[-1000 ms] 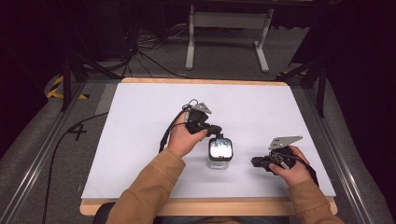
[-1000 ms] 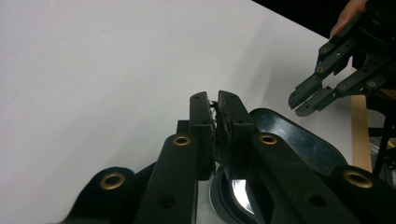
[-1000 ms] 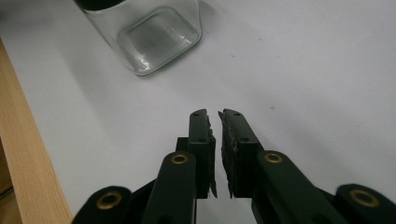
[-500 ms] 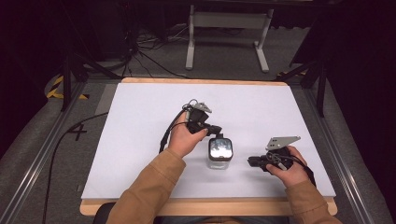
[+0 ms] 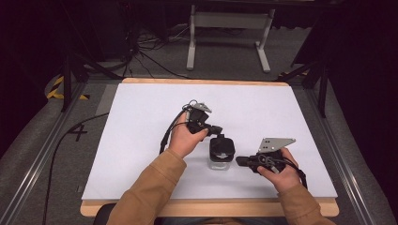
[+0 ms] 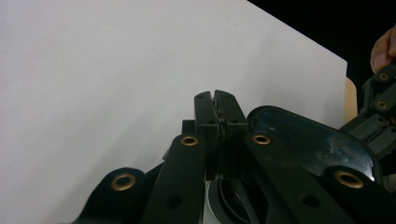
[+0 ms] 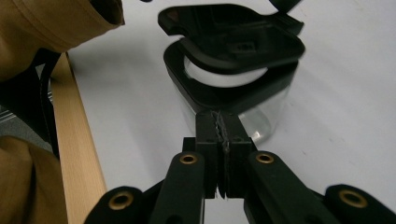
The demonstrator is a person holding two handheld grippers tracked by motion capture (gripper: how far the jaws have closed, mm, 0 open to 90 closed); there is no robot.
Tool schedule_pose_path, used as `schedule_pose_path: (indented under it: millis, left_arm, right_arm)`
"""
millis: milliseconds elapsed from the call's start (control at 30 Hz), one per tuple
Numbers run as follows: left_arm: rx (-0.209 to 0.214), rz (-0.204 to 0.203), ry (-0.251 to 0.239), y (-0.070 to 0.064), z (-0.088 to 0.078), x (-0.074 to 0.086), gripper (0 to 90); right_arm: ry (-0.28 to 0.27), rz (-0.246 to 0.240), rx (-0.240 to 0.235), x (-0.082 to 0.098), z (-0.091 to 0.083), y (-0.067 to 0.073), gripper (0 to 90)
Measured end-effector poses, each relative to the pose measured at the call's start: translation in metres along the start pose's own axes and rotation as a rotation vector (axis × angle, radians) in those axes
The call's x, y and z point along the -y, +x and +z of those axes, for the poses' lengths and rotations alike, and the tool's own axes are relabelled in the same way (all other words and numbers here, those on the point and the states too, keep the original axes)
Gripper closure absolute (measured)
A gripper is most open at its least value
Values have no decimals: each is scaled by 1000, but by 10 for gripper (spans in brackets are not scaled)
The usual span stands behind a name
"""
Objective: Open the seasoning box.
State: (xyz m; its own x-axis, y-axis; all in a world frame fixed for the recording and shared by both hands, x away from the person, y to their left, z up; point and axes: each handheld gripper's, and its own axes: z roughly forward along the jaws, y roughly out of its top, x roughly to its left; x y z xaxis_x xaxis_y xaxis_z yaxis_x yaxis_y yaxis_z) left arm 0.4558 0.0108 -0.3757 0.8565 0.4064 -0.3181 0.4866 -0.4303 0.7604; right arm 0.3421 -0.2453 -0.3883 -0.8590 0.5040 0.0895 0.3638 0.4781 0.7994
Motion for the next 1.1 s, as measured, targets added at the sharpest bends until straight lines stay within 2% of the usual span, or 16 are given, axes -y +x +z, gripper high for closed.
schedule_pose_path:
  millis: [100,233,433,533,733,833,1100]
  left_arm:
    - [-2,1,0,0,0,0,888]
    - [-10,4,-9,-1,1,0,879]
    - [-13,-4,0,-1,0,1,849]
    - [-41,20,2,-3,-3,1,805]
    - [-62,40,-32,-8,-24,0,773]
    - [-90,50,-35,-11,-38,4,747]
    - [-123,24,-55,-14,-72,18,726]
  right_arm:
    - [-28,-6,6,-3,5,3,898]
    - [-79,0,25,-8,3,4,898]
    - [-98,-1,32,-10,0,4,898]
    - [-96,-1,33,-10,0,3,897]
    - [-111,-12,34,-15,-2,2,897]
    - [-118,-22,28,-19,-3,1,897]
    - [-137,-59,26,-33,-2,-3,898]
